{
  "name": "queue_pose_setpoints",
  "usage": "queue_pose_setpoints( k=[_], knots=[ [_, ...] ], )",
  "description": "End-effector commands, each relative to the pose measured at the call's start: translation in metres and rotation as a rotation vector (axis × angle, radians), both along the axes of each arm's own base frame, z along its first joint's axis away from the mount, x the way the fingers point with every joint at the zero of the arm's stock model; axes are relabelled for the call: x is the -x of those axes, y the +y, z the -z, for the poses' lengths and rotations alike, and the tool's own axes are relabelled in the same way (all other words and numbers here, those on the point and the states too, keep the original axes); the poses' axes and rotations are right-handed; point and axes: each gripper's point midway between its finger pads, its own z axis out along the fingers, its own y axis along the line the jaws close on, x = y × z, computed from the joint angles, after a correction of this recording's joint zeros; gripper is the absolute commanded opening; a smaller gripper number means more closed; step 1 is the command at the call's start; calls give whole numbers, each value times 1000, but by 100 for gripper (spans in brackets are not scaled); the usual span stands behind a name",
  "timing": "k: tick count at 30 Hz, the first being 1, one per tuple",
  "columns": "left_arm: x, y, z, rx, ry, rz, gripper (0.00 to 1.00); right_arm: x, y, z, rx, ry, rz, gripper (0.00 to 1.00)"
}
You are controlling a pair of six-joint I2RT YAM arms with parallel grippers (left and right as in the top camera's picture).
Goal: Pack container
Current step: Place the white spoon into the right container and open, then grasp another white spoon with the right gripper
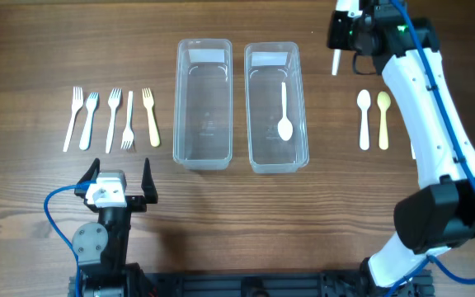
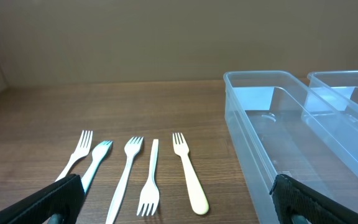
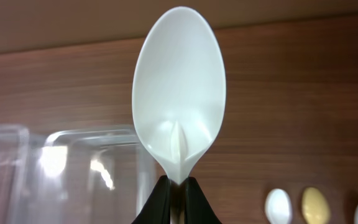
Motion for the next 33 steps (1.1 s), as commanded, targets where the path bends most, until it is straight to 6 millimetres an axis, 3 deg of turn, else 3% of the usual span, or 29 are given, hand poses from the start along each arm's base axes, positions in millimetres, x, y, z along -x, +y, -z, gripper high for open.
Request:
queue_pose_setpoints(
  k=[1, 6, 9, 12, 14, 15, 17, 19, 22, 24, 26, 27, 30, 31, 33],
  knots=[
    [0, -1, 2, -19, -2, 4, 100, 16, 49, 28, -60, 90, -135, 4],
    [0, -1, 2, -19, -2, 5, 100, 38, 108, 54, -26, 153, -269, 4],
    [0, -1, 2, -19, -2, 4, 100, 47, 131, 69, -14, 188, -315, 4],
    [0, -1, 2, -19, -2, 4, 100, 50, 134, 93, 2, 246, -322, 8],
    [0, -1, 2, -19, -2, 4, 100, 49, 133, 102, 7, 265, -318, 15],
    [0, -1, 2, -19, -2, 5, 100, 48, 132, 103, 7, 266, -316, 21],
    [0, -1, 2, -19, -2, 5, 100, 45, 130, 102, 4, 259, -310, 46],
    [0, -1, 2, -19, -2, 4, 100, 44, 129, 102, 9, 255, -311, 54],
    [0, -1, 2, -19, -2, 4, 100, 34, 106, 80, 80, 217, -278, 54],
    [0, -1, 2, -19, -2, 4, 100, 28, 83, 43, 86, 167, -224, 54],
    [0, -1, 2, -19, -2, 4, 100, 24, 37, -9, 82, 106, -130, 57],
    [0, -1, 2, -19, -2, 4, 100, 26, 20, -20, 84, 98, -101, 59],
    [0, -1, 2, -19, -2, 5, 100, 43, -36, -27, 118, 150, -36, 61],
    [0, -1, 2, -19, -2, 4, 100, 54, -59, -19, 140, 213, -22, 63],
    [0, -1, 2, -19, -2, 4, 100, 70, -82, 1, 181, 307, -58, 62]
  ],
)
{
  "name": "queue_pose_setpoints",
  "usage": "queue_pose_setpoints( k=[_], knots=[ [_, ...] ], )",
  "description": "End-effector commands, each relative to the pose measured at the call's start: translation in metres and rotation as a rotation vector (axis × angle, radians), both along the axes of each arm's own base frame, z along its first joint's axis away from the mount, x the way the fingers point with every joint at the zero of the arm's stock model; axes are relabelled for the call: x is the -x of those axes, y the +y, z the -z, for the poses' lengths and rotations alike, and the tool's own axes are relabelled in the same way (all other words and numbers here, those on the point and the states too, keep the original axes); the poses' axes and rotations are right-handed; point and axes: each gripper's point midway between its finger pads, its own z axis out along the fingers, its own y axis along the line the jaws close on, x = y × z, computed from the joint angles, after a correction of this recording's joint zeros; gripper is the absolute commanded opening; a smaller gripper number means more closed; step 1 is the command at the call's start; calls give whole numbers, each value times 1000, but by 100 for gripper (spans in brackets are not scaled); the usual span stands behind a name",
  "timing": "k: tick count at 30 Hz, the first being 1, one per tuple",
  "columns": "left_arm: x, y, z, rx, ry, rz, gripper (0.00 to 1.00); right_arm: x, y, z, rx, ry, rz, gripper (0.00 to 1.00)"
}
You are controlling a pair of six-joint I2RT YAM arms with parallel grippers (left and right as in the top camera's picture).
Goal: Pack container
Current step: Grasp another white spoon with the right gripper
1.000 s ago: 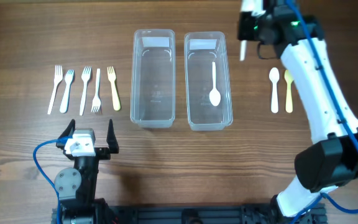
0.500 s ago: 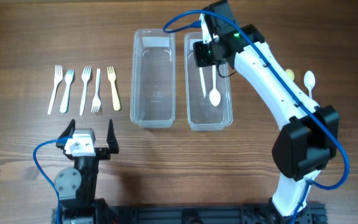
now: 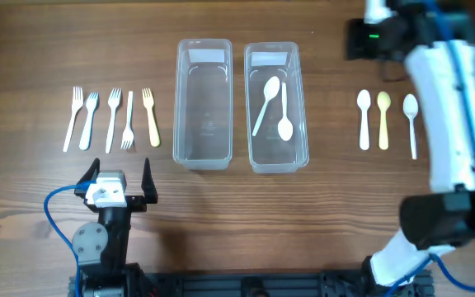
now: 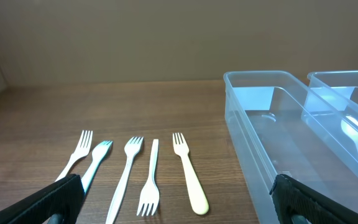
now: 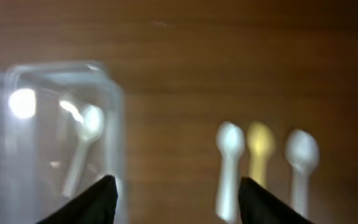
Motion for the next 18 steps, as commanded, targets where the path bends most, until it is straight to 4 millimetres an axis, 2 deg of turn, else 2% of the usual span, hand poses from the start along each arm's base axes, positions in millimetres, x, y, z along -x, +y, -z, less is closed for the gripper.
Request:
queue_pose_setpoints(
  k=[1, 6, 11, 16, 18],
  knots=[
    [0, -1, 2, -20, -2, 5, 100, 21, -38, 27, 92, 125, -76, 62],
    [0, -1, 2, -20, -2, 5, 100, 30, -52, 78, 83, 208, -45, 57],
    [0, -1, 2, -20, -2, 5, 100, 40, -51, 147, 61, 259, 0, 52],
    [0, -1, 2, -20, -2, 5, 100, 53, -52, 195, 45, 278, 40, 49],
    [0, -1, 2, -20, -2, 5, 100, 58, -53, 207, 38, 285, 58, 47]
  ],
)
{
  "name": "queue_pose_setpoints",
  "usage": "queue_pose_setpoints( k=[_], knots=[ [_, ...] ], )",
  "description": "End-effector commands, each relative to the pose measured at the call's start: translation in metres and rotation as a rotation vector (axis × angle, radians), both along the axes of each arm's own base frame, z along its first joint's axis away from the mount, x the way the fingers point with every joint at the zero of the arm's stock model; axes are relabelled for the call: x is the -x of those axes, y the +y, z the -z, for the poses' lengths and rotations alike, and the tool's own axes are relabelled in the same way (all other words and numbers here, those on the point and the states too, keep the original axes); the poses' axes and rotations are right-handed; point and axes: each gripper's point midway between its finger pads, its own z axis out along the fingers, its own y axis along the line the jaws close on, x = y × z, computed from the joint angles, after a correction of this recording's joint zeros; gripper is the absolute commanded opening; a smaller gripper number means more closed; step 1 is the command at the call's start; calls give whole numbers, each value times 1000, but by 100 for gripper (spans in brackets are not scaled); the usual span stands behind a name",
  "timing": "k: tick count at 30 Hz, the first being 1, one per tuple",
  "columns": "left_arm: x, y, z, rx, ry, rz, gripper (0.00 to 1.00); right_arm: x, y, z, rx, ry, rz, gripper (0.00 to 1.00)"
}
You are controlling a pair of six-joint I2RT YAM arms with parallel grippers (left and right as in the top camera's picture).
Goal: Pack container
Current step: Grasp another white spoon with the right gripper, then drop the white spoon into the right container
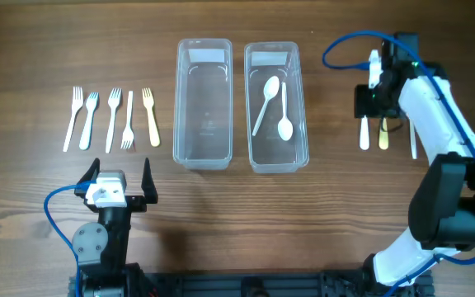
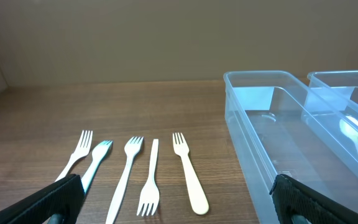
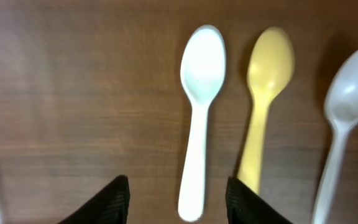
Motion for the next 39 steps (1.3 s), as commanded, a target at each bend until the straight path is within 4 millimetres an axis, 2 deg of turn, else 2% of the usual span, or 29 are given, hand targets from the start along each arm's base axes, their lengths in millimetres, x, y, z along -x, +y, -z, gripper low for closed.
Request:
queue_pose_setpoints(
  k=[1, 8, 13, 22, 24, 25, 26, 27, 28, 29, 31, 34, 35, 38, 39],
  knots=[
    [0, -1, 2, -20, -2, 5, 100, 10, -4, 23, -5, 28, 53, 47],
    [0, -1, 1, -20, -3, 5, 100, 13, -15, 44, 5, -3, 76, 47],
    [0, -1, 2, -20, -2, 5, 100, 4, -25, 47, 4, -42, 97, 48],
    [0, -1, 1, -20, -3, 5, 100, -6, -18, 79, -33, -30, 57, 47],
    [0, -1, 1, -20, -3, 5, 100, -7, -18, 82, -34, -33, 60, 41],
    [0, -1, 1, -20, -3, 5, 100, -8, -18, 82, -35, -35, 62, 33],
    [0, -1, 2, -20, -2, 5, 100, -8, -18, 83, -35, -34, 65, 17],
    [0, -1, 2, -20, -2, 4, 100, -8, -18, 83, -36, -34, 65, 9],
    [0, -1, 1, -20, -3, 5, 100, -8, -18, 82, -35, -32, 65, 4],
    [0, -1, 2, -20, -2, 5, 100, -9, -18, 81, -35, -34, 64, 5],
    [0, -1, 1, -20, -3, 5, 100, -15, -19, 71, -34, -44, 64, 4],
    [0, -1, 2, -20, -2, 5, 100, -39, -22, 28, -28, -125, 63, 4],
    [0, -1, 2, -20, -2, 5, 100, -54, -23, 0, -23, -181, 62, 4],
    [0, -1, 2, -20, -2, 5, 100, -79, -19, -69, -24, -307, 55, 4],
    [0, -1, 2, -20, -2, 5, 100, -84, -13, -85, -39, -339, 44, 4]
  ],
)
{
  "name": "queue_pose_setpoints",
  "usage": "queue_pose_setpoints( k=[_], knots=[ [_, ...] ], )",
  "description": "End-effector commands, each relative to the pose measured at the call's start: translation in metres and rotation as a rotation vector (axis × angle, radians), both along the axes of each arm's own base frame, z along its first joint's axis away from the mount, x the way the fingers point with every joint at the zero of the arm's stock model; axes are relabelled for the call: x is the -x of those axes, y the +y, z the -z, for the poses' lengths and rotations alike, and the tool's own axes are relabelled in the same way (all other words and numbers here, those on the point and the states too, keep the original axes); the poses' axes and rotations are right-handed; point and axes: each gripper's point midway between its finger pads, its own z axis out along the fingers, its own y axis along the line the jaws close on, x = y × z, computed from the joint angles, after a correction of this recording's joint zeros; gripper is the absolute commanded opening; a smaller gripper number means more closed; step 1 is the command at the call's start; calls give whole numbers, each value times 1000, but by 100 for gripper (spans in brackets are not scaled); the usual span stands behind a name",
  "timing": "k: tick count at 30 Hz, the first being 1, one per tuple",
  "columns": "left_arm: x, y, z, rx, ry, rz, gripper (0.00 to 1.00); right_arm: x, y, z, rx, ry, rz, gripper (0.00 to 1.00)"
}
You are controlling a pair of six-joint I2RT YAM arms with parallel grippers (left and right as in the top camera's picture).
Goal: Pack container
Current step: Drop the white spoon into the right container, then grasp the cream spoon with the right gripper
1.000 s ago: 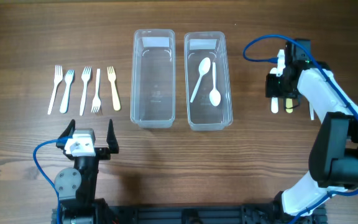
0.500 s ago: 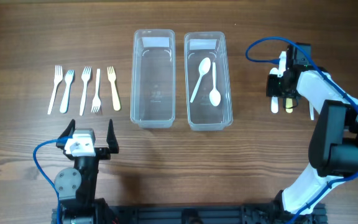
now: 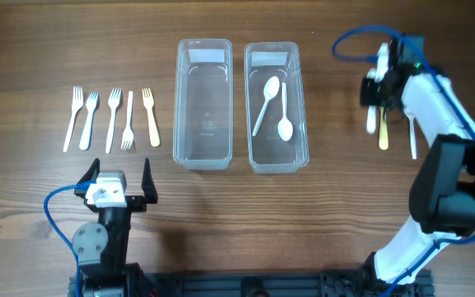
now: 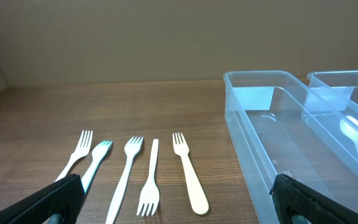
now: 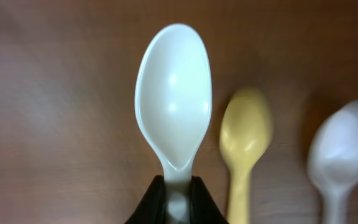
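Two clear containers stand side by side: the left one holds nothing, the right one holds two white spoons. My right gripper is shut on a white spoon, lifted above the table at the far right. Under it lie a yellow spoon and another white spoon. Several forks lie in a row left of the containers. My left gripper stands open near the front edge, behind the forks.
The yellow fork is the nearest one to the left container's wall. The right arm reaches along the table's right side. A blue cable loops by the left arm's base.
My right gripper was open just above the leftmost white spoon on the table. Now it is shut on that spoon and holds it up off the wood. The left arm stayed put.
My right gripper held a white spoon high near the right container, which had one spoon inside. Then two spoons lay in that container and the gripper was open. It then hovered open over the row of three spoons, and now holds the leftmost.
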Motion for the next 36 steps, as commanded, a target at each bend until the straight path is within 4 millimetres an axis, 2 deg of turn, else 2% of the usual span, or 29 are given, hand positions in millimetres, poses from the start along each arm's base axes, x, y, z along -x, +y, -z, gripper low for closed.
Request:
queue_pose_setpoints(
  k=[1, 2, 3, 5, 6, 10, 11, 13, 17, 21, 22, 24, 25, 26, 28, 30, 32, 33, 35, 36],
  knots=[
    [0, -1, 2, -20, -2, 5, 100, -40, 29, -116, -65, -262, -66, 4],
    [0, -1, 2, -20, -2, 5, 100, -44, 45, -136, -103, -305, -100, 4],
    [0, -1, 2, -20, -2, 5, 100, -46, 58, -147, -128, -330, -128, 4],
    [0, -1, 2, -20, -2, 5, 100, -45, 86, -160, -170, -353, -164, 4],
    [0, -1, 2, -20, -2, 5, 100, -42, 110, -159, -194, -343, -190, 4],
    [0, -1, 2, -20, -2, 5, 100, -28, 175, -148, -228, -292, -307, 4],
    [0, -1, 2, -20, -2, 5, 100, -20, 201, -142, -225, -271, -357, 4],
    [0, -1, 2, -20, -2, 5, 100, -13, 220, -130, -183, -241, -382, 4],
    [0, -1, 2, -20, -2, 5, 100, 1, 232, -91, -133, -143, -349, 4],
    [0, -1, 2, -20, -2, 5, 100, 17, 229, -52, -118, -35, -341, 4],
    [0, -1, 2, -20, -2, 5, 100, 19, 228, -46, -116, -19, -340, 9],
    [0, -1, 2, -20, -2, 5, 100, 19, 228, -44, -115, -19, -340, 36],
    [0, -1, 2, -20, -2, 5, 100, 15, 230, -48, -119, -38, -341, 45],
    [0, -1, 2, -20, -2, 5, 100, 11, 231, -55, -124, -60, -341, 49],
    [0, -1, 2, -20, -2, 5, 100, -1, 232, -79, -135, -119, -338, 55],
    [0, -1, 2, -20, -2, 4, 100, -10, 226, -107, -124, -173, -320, 57],
    [0, -1, 2, -20, -2, 5, 100, -16, 195, -144, -62, -218, -247, 58],
    [0, -1, 2, -20, -2, 5, 100, -15, 172, -159, -27, -226, -199, 58],
    [0, -1, 2, -20, -2, 5, 100, -10, 132, -174, 26, -217, -124, 58],
    [0, -1, 2, -20, -2, 5, 100, -3, 106, -176, 61, -187, -88, 58]
  ],
)
